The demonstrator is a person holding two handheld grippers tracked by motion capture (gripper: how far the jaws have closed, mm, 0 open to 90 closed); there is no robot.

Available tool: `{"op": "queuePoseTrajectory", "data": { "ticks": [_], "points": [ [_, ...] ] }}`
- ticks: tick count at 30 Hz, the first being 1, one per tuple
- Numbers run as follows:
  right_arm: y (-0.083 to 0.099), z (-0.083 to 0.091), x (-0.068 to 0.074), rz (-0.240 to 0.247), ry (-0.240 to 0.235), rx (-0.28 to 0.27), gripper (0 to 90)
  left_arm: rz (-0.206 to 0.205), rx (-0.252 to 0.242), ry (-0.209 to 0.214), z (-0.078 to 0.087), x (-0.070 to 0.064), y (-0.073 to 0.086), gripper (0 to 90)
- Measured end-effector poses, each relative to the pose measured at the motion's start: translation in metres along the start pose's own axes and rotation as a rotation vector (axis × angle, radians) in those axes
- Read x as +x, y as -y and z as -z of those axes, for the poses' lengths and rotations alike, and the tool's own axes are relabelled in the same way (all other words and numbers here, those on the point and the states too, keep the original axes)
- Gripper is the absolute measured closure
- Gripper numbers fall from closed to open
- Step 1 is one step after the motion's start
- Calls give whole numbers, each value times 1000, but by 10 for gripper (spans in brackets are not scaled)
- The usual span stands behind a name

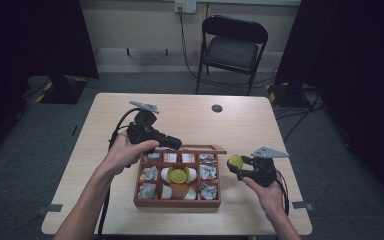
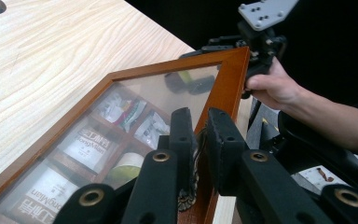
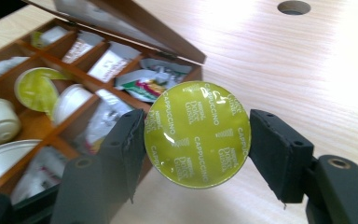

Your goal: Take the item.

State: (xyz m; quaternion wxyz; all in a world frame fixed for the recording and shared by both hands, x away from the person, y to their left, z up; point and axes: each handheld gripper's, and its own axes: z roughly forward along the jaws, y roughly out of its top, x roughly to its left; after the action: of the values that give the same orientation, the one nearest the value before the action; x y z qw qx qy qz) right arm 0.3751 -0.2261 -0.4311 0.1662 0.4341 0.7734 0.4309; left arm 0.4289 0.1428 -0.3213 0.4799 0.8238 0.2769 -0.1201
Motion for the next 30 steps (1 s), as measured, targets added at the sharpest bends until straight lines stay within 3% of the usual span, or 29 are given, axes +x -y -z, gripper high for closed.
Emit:
{"op": "queuePoseTrajectory", "data": {
  "ticks": [15,30],
  "points": [
    [3,-48,-28,-15,50,107,374,-1,7,6,0,0,1,810],
    [8,-55,-30,-7,49,147,373,5,16,7,-1,0,2,810]
  ]
}}
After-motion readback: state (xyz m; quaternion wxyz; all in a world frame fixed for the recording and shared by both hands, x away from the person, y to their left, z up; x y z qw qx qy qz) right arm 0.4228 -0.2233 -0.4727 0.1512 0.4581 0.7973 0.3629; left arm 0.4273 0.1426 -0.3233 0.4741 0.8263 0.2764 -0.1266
